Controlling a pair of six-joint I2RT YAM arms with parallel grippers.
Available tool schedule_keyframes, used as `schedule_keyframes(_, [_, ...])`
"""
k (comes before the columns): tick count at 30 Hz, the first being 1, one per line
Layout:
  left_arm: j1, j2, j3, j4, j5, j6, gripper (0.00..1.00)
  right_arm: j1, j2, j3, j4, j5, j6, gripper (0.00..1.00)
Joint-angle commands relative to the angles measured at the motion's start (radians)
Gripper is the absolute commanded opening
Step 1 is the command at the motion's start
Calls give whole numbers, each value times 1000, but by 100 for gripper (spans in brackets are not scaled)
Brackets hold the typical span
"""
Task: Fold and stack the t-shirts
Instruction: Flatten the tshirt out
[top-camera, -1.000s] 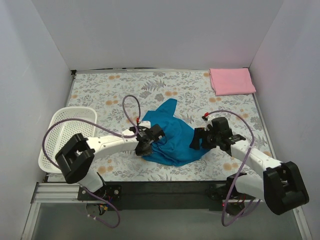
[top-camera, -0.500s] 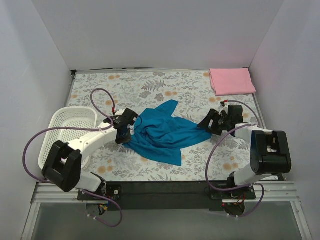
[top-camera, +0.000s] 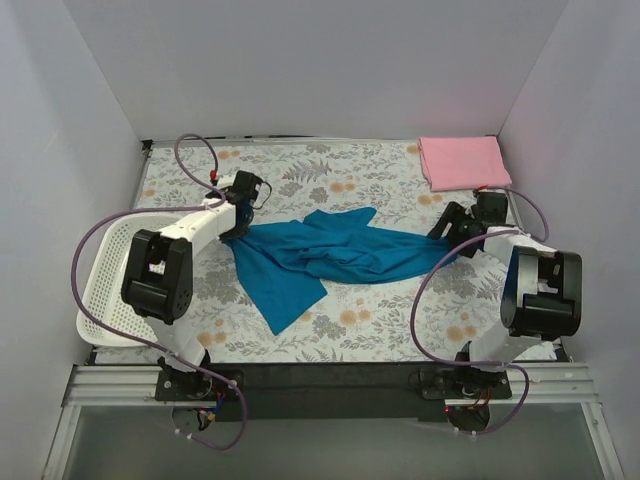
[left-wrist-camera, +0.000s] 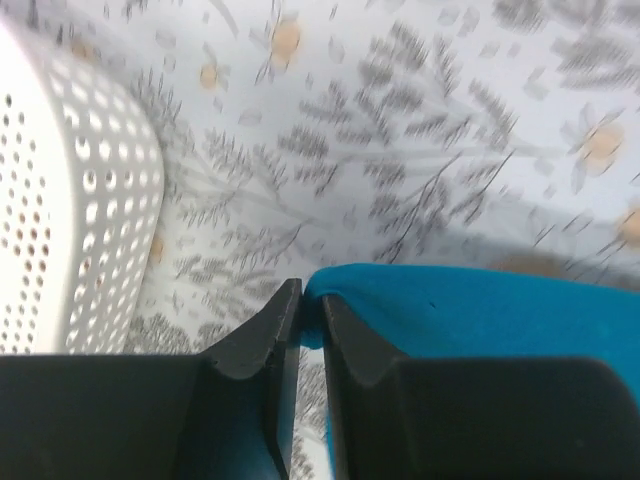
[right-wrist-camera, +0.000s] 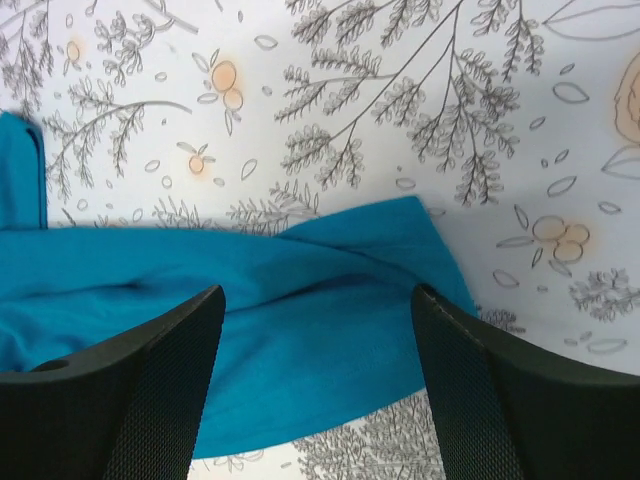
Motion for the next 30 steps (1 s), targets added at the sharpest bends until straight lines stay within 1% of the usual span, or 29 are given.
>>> schedule_keyframes(1, [5,3,101,33,-60,40,16,51,-115,19,-83,63,-85,81])
schedule_keyframes(3, [-11,-31,89,52,-20,32,24,112,-199,0,-86,61,-105,79])
schedule_keyframes(4, [-22,-54,75,56,2,26,34,144,-227,-24,-86,60,-108,79])
schedule_keyframes(5, [-34,-105,63,57,8,18,37,170,-253,-38,-79,52,-111,77])
schedule_keyframes(6, [-66,-133,29,57,31,5,41,231,-299,-61,-67,50,-114,75])
schedule_keyframes(7, [-85,-159,9,56,48,-8,41,262,-318,-76,-57,49,-111,74])
schedule_keyframes(8, [-103,-223,-14,56,72,-20,41,293,-332,-87,-47,40,-105,72])
schedule_keyframes(9, [-141,-250,-41,54,94,-34,42,346,-352,-100,-33,28,-94,71])
schedule_keyframes(10, [-162,-279,-96,56,149,-76,42,368,-356,-125,-2,-3,-82,70])
schedule_keyframes(12, [-224,-331,-156,69,206,-115,39,429,-349,-144,31,-28,-45,63])
schedule_keyframes(13, [-243,-339,-181,75,241,-129,39,445,-341,-150,41,-34,-33,60])
schedule_keyframes(14, [-257,-342,-230,83,305,-155,38,460,-332,-155,56,-34,-13,57])
schedule_keyframes(15, [-283,-339,-250,100,338,-163,38,488,-311,-156,58,-35,-5,56])
schedule_keyframes(16, [-292,-322,-290,106,356,-170,37,496,-298,-158,93,-39,1,56])
schedule_keyframes(19, [-308,-267,-328,121,389,-198,35,511,-248,-176,124,-43,21,55])
schedule_keyframes(21, [-308,-247,-353,131,395,-204,32,513,-208,-195,127,-5,26,55])
schedule_keyframes(24, [-306,-233,-377,132,404,-216,31,496,-162,-221,119,47,9,55])
schedule_keyframes(28, [-297,-239,-413,115,384,-226,31,402,-132,-267,98,70,-23,55])
schedule_keyframes(30, [-288,-247,-423,97,384,-221,31,317,-128,-276,81,81,-40,55])
